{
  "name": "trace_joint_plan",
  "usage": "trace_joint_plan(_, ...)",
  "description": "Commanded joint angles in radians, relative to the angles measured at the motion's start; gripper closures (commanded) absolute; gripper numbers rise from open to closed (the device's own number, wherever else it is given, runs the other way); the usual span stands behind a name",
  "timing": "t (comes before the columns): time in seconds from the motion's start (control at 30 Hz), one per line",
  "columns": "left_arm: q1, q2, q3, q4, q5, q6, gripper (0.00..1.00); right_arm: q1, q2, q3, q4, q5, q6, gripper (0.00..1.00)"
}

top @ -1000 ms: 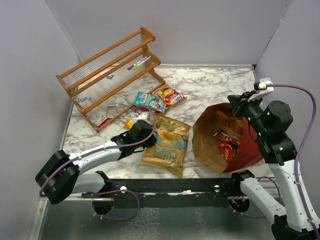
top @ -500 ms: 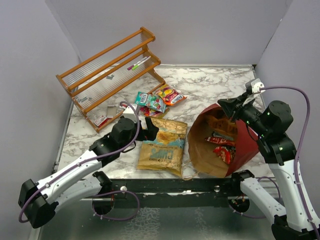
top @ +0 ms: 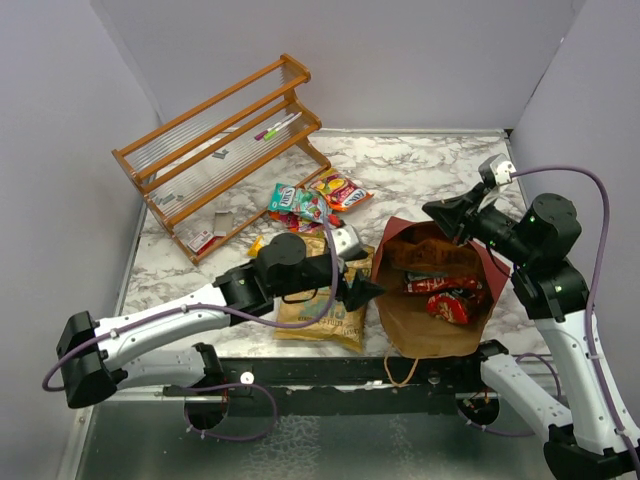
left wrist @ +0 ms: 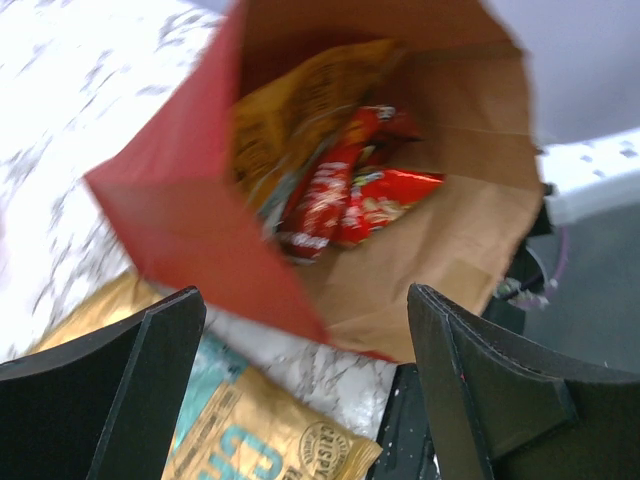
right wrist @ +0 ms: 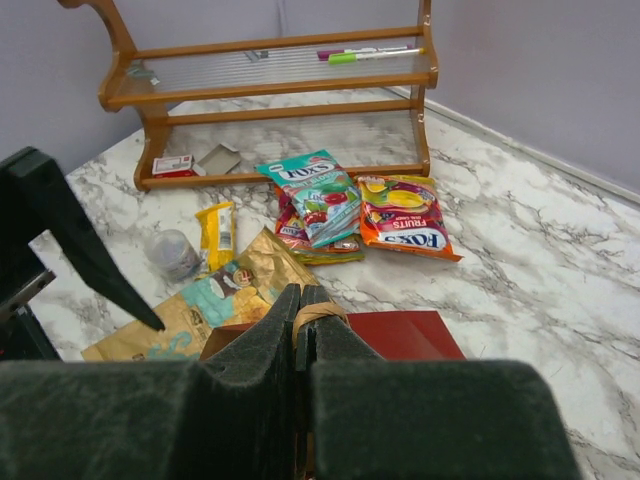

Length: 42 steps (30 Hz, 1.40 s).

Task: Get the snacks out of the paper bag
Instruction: Place the snack at the center of the board, then take out the snack from the paper bag.

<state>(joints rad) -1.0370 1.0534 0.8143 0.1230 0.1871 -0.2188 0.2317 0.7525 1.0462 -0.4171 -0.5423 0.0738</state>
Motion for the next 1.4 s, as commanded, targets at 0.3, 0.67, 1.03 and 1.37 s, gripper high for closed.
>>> trace_joint_plan(0.3, -0.245, 0.416, 0.372, -0.131, -0.161, 0.658, 0.09, 0.0, -0.033, 0.038, 0.032, -0.016, 0.015, 0.98)
trace_joint_plan(0.67, -0.245, 0.693, 0.496, 0.012, -0.395, 0.78, 0.08, 0.0, -0.056, 0.04, 0.04, -0.03, 0.03, 0.98)
trace_joint_plan(1.03, -0.187, 0.803, 0.565, -0.006, -0.463, 0.777, 0.05, 0.0, -0.062, 0.032, 0.044, -0.025, 0.031, 0.98)
trace_joint_plan(1.37, -0.161, 0.838, 0.569, -0.069, -0.442, 0.763, 0.06, 0.0, -0.05, 0.053, 0.039, -0.008, 0.012, 0.98)
